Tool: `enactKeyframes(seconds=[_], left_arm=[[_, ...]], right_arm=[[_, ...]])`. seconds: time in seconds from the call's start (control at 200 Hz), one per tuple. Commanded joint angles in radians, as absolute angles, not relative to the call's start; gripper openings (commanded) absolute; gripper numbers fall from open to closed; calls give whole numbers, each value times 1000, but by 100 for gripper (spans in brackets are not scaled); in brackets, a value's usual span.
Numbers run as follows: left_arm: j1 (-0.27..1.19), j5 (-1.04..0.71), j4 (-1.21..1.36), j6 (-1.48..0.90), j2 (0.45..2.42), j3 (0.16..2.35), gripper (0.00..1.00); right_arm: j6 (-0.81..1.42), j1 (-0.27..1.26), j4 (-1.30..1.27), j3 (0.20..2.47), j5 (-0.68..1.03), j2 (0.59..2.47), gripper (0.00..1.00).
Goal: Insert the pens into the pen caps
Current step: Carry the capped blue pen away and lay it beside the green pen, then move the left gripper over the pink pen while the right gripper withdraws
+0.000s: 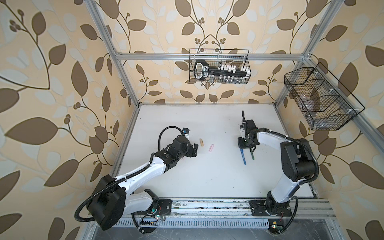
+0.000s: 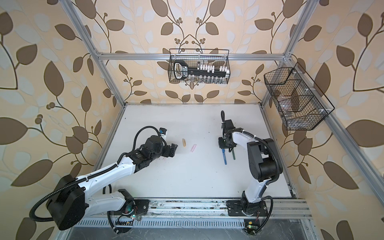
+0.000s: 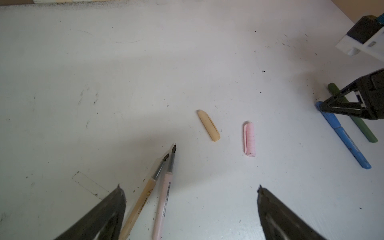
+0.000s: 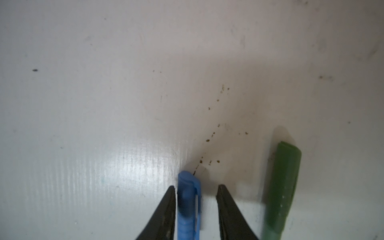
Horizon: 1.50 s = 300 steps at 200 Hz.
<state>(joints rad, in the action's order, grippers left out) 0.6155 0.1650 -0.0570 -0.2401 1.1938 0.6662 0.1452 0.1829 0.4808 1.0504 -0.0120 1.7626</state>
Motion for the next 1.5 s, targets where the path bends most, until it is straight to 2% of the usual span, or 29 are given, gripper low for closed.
enactKeyframes(seconds=[0.0, 0.165, 0.4, 0.59, 0.78, 1.085, 1.169, 1.494], left_arm=[[614, 164, -61, -230, 1198, 703, 99], [614, 157, -140, -248, 1182, 745, 99], [616, 136, -537, -332, 1127, 888, 99], [618, 24, -616, -365, 1119, 873, 99], [615, 16, -684, -373, 1227, 895, 99], [607, 17, -578, -308, 1421, 895, 99], [589, 0, -559, -294, 1480, 899, 95], [565, 4, -532, -273, 1611, 935, 92]], right_arm=[[132, 181, 476, 1074, -28, 1725, 36], [149, 180, 448, 1054, 2, 1622, 41], [354, 199, 131, 784, 305, 1227, 48], [438, 344, 102, 674, 257, 1040, 50], [472, 423, 111, 654, 228, 991, 52], [491, 434, 96, 634, 239, 998, 52], [494, 436, 88, 630, 241, 1007, 52], [483, 449, 58, 632, 258, 1024, 52]])
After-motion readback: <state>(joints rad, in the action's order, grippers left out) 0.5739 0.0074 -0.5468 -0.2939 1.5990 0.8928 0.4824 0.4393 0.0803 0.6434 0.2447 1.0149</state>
